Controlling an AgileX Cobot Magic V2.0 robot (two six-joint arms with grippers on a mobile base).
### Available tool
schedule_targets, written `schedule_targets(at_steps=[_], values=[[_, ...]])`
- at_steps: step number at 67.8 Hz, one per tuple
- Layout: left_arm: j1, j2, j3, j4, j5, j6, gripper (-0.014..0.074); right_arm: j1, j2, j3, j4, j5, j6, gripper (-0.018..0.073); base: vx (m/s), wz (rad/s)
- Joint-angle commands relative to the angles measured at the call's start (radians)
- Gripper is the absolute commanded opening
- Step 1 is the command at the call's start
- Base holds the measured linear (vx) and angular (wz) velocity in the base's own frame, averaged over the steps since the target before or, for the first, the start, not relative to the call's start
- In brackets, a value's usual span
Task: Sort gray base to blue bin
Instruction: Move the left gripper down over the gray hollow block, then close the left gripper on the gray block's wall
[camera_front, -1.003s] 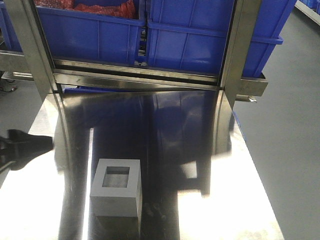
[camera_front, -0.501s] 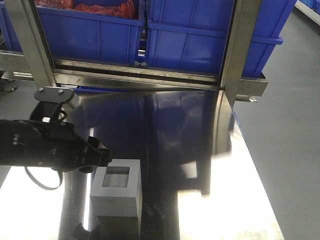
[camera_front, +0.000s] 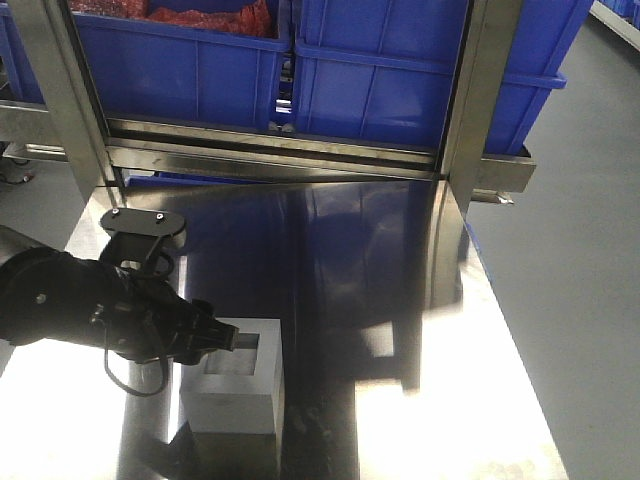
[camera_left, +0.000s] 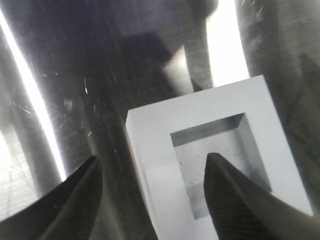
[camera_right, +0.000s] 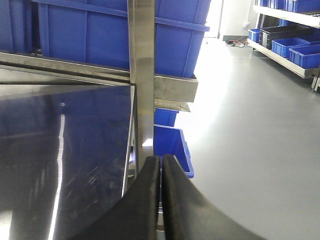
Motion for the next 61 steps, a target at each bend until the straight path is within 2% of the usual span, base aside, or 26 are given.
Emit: schedule_targets(at_steps=[1, 9, 29, 61], values=[[-0.005, -0.008, -0.031, -0.008, -0.036, -0.021, 0.0428, 0.000, -0.016, 0.007, -0.005, -0.072, -0.012, -0.0005, 0.00, 0.00], [-0.005, 0.014, -0.031, -0.045, -0.047, -0.021, 0.0428, 0.000, -0.016, 0.007, -0.005, -0.072, -0.012, -0.0005, 0.00, 0.00], [-0.005, 0.041, -0.031, -0.043, -0.042, -0.021, 0.0410, 0.000, -0.016, 0.007, -0.005, -0.071, -0.012, -0.0005, 0.00, 0.00], [-0.005, 0.102, -0.031, -0.043, 0.011, -0.020, 0.0197, 0.000, -0.016, 0.007, -0.005, -0.071, -0.012, -0.0005, 0.00, 0.00]])
